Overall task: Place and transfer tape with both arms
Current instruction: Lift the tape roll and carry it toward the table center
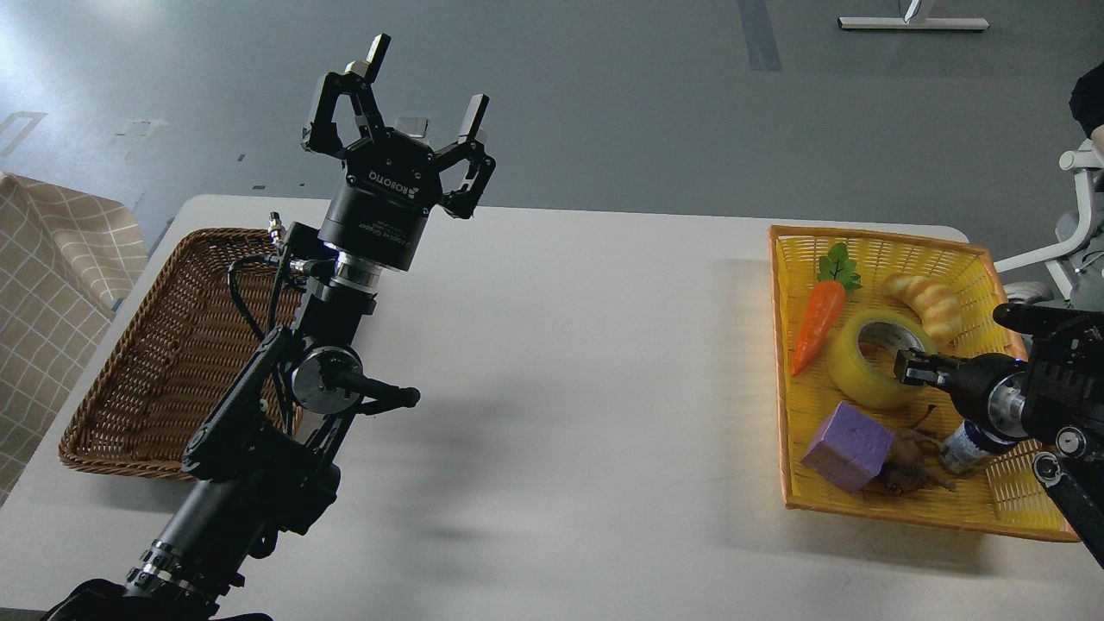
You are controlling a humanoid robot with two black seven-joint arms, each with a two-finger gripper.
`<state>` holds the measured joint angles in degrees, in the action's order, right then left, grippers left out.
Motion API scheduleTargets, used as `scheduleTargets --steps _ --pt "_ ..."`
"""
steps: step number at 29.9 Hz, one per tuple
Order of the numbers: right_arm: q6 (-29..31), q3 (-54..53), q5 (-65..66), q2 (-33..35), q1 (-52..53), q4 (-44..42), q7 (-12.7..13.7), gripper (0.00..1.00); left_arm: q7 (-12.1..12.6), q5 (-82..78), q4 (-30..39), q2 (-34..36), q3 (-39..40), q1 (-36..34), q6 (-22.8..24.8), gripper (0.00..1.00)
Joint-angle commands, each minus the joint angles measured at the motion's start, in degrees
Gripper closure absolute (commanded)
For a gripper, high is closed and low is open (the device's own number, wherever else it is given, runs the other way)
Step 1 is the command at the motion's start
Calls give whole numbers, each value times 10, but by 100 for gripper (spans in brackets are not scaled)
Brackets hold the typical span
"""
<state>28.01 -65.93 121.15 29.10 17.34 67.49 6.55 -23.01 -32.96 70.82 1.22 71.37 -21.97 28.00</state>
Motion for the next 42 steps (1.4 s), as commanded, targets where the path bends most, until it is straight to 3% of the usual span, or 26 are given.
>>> scheduleTargets --steps 1,13,20,28,42 --pt "0 -1 -20 1 2 17 -1 93 0 0 -3 0 0 0 0 2" --pt "0 -8 -129 108 45 109 -1 92 0 0 -4 -1 0 0 0 2" --pt "0 -8 -151 105 124 113 -1 92 0 0 -3 0 0 0 0 2" --pt "0 33 -152 -42 205 113 7 92 0 0 -2 0 1 -1 0 2" --pt "0 167 -85 -214 258 36 8 92 0 0 0 19 12 0 0 2"
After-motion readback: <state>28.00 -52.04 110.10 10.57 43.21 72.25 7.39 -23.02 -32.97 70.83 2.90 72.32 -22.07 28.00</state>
